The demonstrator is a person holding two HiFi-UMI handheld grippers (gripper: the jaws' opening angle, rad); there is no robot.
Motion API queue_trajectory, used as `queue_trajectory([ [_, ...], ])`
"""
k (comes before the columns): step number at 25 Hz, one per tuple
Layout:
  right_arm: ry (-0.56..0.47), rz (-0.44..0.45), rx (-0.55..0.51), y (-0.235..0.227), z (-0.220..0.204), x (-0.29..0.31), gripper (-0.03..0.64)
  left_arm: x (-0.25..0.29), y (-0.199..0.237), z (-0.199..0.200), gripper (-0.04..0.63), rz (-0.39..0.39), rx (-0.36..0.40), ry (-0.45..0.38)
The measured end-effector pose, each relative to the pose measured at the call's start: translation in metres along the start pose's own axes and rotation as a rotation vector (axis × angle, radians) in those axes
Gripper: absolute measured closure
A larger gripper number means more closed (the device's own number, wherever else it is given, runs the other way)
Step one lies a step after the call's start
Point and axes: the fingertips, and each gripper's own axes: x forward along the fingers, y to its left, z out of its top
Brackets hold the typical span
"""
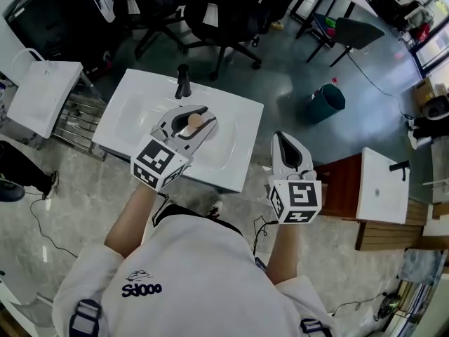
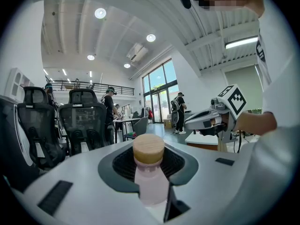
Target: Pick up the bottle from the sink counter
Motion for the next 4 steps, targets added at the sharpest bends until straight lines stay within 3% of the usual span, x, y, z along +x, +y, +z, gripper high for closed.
queue_trajectory([
  [4, 0.008, 0.004, -0.002, -0.0001, -0.0020, 0.0052, 0.607, 0.0028, 0.0027, -0.0039, 0.483, -0.002, -0.003, 0.012],
])
